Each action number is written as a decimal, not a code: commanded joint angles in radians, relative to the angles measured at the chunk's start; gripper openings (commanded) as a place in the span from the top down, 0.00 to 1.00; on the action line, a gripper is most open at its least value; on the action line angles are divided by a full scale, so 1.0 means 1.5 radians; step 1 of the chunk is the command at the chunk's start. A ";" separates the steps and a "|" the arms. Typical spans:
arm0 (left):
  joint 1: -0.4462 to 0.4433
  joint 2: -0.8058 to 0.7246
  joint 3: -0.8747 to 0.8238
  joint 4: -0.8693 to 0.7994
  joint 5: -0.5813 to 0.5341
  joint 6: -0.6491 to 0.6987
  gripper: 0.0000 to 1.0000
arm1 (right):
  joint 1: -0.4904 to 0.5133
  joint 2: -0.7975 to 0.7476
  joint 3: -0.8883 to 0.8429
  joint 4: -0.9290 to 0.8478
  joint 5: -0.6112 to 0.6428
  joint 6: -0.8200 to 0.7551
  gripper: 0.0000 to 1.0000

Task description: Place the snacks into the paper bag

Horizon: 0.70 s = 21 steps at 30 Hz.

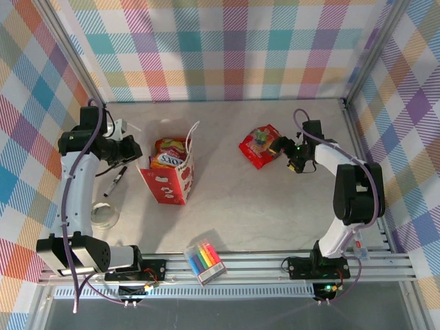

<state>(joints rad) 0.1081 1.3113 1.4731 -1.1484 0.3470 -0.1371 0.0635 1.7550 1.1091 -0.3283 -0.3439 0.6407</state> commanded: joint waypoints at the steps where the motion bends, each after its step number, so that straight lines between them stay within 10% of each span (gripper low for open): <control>1: 0.008 -0.012 0.009 -0.017 -0.007 0.011 0.88 | -0.005 0.031 0.025 0.041 -0.033 0.004 0.01; 21: 0.009 -0.002 0.015 -0.025 -0.012 0.009 0.88 | -0.004 0.111 0.037 0.145 -0.127 0.030 0.01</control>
<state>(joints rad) 0.1081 1.3117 1.4734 -1.1503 0.3355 -0.1371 0.0635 1.9068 1.1469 -0.1463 -0.4896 0.6727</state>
